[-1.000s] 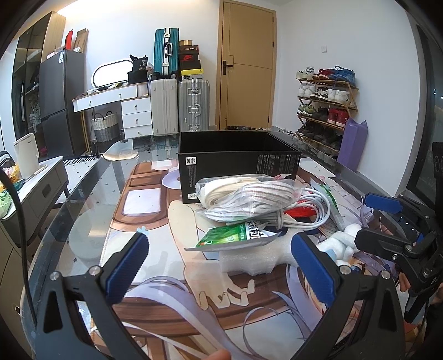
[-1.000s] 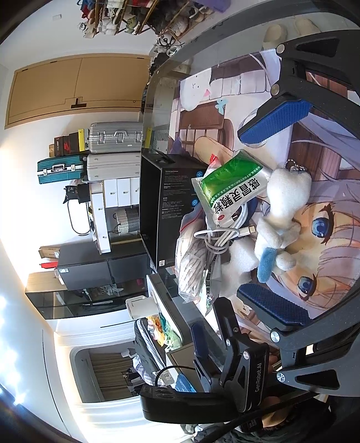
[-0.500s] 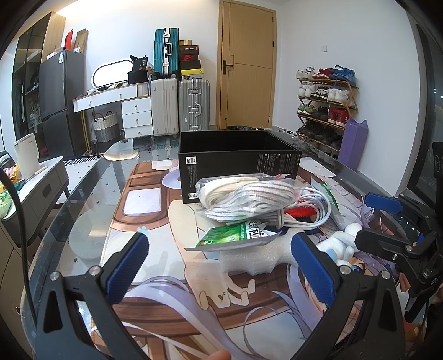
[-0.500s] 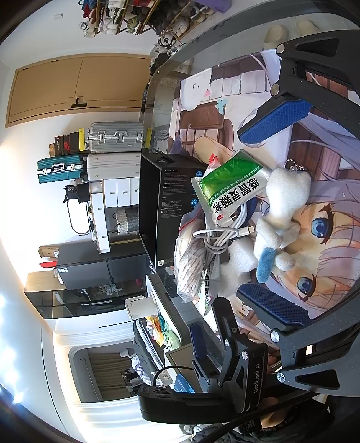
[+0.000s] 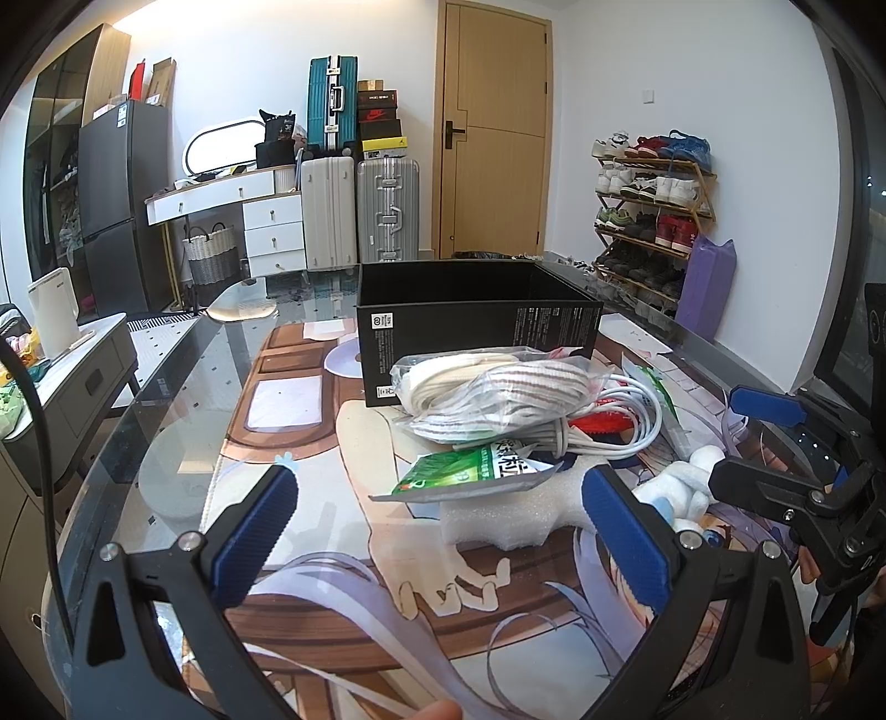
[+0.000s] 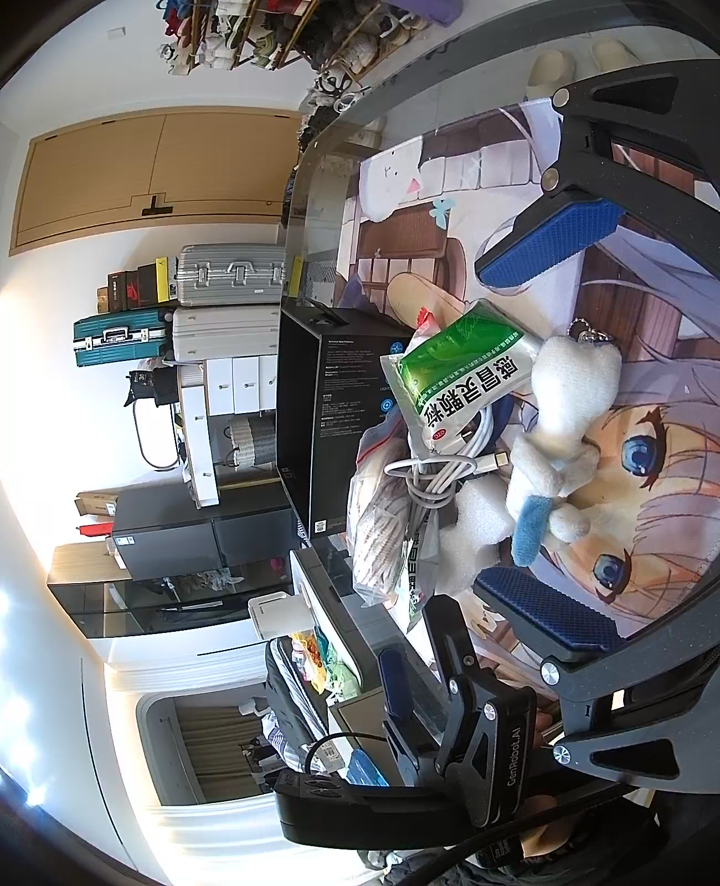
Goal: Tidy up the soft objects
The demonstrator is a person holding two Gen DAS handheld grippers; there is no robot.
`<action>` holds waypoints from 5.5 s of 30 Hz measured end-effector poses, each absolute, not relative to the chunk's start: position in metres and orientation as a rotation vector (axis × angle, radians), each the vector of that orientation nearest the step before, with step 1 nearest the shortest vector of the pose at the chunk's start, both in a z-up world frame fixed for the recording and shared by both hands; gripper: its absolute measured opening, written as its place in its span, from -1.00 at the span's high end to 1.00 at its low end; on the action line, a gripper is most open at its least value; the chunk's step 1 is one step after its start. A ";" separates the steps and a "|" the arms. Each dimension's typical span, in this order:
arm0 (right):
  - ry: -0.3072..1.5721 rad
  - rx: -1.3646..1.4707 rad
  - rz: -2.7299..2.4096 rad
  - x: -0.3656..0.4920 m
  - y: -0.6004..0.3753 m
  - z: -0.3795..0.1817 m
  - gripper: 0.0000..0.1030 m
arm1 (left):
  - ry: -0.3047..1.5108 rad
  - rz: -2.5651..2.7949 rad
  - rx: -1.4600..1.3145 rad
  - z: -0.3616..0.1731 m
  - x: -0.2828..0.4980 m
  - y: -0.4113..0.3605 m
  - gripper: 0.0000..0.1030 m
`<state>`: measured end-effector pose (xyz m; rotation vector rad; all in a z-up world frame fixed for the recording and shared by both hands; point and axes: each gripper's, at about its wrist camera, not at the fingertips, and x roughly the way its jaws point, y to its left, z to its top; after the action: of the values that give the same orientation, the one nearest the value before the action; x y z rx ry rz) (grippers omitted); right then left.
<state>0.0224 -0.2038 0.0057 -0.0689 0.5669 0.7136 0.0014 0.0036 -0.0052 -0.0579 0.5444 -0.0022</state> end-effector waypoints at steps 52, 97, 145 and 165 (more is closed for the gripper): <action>0.825 -0.092 0.583 0.044 -0.199 -0.025 -0.98 | 0.628 0.003 -0.063 -0.006 0.011 0.010 -1.00; 0.675 -0.186 0.676 0.007 -0.195 -0.013 -0.04 | 0.744 -0.036 -0.147 -0.011 0.038 0.011 -1.00; 0.522 -0.081 0.676 0.004 -0.208 0.029 -0.04 | 0.548 -0.068 -0.139 0.041 0.001 0.023 -0.09; 0.480 -0.064 0.683 0.046 -0.193 0.069 -0.04 | 0.496 -0.053 -0.115 0.074 0.045 0.029 -0.09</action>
<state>0.0462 -0.1934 0.0695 -0.0640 0.4795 0.6829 0.0455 0.0291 0.0743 -0.1148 0.4965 -0.0534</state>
